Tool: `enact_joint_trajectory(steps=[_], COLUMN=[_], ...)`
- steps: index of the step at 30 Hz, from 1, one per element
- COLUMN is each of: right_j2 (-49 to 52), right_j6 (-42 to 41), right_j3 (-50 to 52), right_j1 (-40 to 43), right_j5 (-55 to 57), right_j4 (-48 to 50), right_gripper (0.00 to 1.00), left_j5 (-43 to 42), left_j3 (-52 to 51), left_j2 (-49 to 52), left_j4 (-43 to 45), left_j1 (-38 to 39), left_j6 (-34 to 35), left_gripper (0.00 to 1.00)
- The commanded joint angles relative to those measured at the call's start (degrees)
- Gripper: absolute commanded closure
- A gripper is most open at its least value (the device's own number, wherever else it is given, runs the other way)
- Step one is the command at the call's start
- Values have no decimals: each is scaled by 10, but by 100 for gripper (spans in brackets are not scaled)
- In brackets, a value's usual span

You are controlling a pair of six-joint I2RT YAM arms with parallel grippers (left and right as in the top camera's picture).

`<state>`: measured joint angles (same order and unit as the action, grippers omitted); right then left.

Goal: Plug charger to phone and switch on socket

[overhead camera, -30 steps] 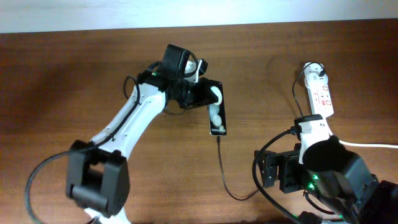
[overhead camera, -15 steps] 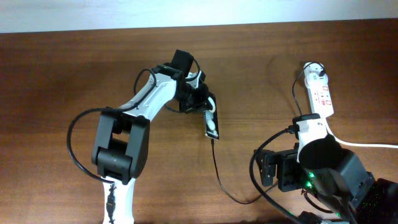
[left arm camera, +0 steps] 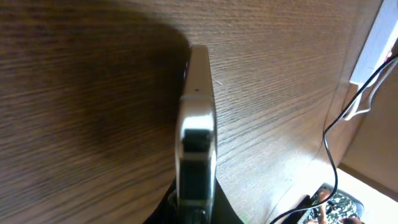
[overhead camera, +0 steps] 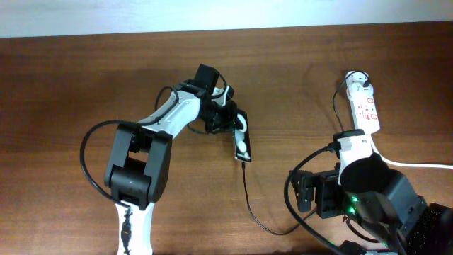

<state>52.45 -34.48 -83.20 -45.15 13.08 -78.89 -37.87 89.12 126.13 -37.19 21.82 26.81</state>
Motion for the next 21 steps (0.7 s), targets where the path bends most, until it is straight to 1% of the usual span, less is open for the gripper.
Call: enact_joint_trajectory(steps=[1,2,3,6,7,8,12,14,15,16,17,19,20,21], right_j2=[2,2,2,2,2,2,2,2,2,2,2,2,2,2], right_j6=[2,2,2,2,2,2,2,2,2,2,2,2,2,2], right_j3=[-6,-6,-6,-6,-6,-6,-6,-6,-6,-6,-6,-6,-6,-6], right_j1=[2,2,2,2,2,2,2,2,2,2,2,2,2,2], right_j5=[11,11,11,11,11,11,11,11,11,11,11,11,11,11], right_j4=[2,2,2,2,2,2,2,2,2,2,2,2,2,2], right_gripper=[1,1,1,1,1,1,1,1,1,1,1,1,1,1], left_j5=[-32,-30,-22,18,26,32,34,34,34,42,56,63,63,65], left_j3=[-13,-14,-16,-24,-29,-37,-63,-63,-63,-63,-63,-63,-63,-63], left_j2=[7,7,7,7,7,7,7,7,7,7,7,7,7,7], left_j4=[10,10,12,12,12,12,14,14,14,14,13,12,12,12], left_j1=[1,3,6,6,6,6,6,5,5,5,5,5,5,5], left_j6=[-47,-46,-46,-46,-46,-46,-46,-46,-46,-46,-46,-46,-46,-46], left_gripper=[100,100,97,95,92,85,78,68,58,36,32,18,5,0])
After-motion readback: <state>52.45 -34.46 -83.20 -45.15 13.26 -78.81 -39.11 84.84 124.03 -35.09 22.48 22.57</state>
